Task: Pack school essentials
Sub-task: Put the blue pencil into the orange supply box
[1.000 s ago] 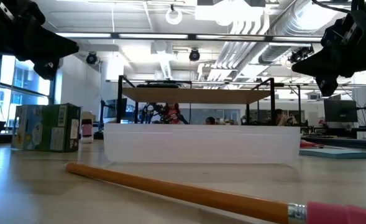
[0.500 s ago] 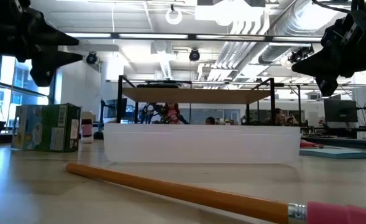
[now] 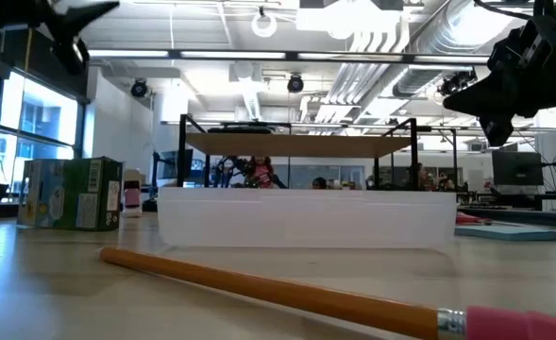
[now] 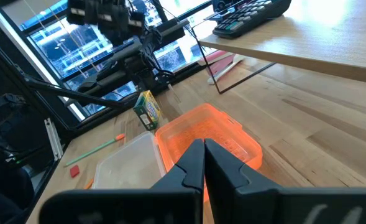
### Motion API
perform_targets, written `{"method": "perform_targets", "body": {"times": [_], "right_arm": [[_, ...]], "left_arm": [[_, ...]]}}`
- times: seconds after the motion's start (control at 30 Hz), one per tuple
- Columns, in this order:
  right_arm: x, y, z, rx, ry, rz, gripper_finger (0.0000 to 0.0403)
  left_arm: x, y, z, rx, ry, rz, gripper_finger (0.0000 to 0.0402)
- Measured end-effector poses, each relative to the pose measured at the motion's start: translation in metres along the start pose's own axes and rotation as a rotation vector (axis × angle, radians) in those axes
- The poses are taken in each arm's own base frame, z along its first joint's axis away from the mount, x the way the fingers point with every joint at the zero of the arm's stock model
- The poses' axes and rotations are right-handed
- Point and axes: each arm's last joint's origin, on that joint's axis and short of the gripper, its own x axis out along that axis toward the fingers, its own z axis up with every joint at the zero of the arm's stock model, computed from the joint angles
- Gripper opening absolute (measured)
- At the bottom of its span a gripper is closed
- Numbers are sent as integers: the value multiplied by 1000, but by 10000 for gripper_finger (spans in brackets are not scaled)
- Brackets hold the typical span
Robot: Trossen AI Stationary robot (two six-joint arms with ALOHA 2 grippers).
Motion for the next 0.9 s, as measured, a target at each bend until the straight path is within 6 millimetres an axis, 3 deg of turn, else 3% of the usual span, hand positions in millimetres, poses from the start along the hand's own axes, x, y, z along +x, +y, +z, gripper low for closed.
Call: {"method": "perform_targets", "body": {"times": [0.2,0.47,0.67,0.9], "right_arm": [[0,0,0,0,0,0,0],[0,0,0,0,0,0,0],[0,0,0,0,0,0,0],[0,0,0,0,0,0,0]], "left_arm": [[8,-18,29,95,49,117,132],[17,-35,51,88,323,302,131],[27,-43,45,-76,518,393,131],[43,-49,19,-285,804,416,131]]}}
